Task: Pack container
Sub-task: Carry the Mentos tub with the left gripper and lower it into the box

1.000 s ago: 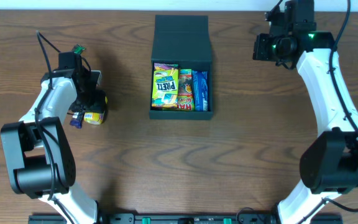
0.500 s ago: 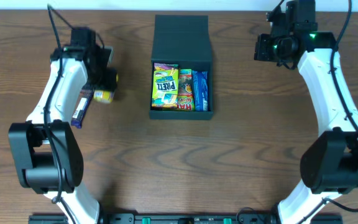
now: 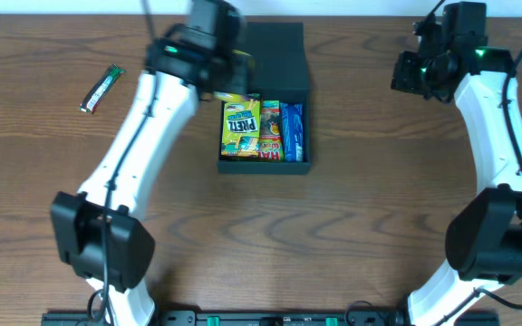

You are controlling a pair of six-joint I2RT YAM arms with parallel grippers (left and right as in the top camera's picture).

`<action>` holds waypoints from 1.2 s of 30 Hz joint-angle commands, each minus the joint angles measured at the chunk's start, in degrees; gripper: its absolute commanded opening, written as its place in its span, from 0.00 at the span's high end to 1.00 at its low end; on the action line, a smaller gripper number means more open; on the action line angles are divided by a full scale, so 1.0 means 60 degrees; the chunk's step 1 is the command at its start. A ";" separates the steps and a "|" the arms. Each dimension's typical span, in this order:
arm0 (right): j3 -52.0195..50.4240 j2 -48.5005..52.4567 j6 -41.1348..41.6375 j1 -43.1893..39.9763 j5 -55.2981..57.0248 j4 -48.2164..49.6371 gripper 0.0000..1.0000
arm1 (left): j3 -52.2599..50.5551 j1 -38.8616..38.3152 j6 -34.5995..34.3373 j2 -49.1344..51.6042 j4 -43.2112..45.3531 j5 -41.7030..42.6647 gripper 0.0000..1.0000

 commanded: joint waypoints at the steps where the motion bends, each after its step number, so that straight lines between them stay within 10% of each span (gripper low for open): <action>1: -0.0029 0.0091 0.0102 -0.0200 -0.0033 -0.0004 0.99 | 0.0135 -0.0659 -0.1086 0.0466 0.0102 -0.0029 0.94; 20: -0.0029 0.0091 -0.0153 -0.0237 -0.0036 -0.0069 0.99 | 0.0131 -0.1993 -0.3774 0.1767 0.0175 0.0725 0.93; 24: -0.0029 0.0091 -0.0153 -0.0237 -0.0036 -0.0124 0.98 | 0.0131 -0.1993 -0.3818 0.1789 0.0404 0.0729 0.32; 36: -0.0029 0.0091 -0.0149 -0.0237 -0.0036 -0.0131 0.98 | 0.0474 -0.1887 -0.2965 0.1537 0.0590 0.0823 0.20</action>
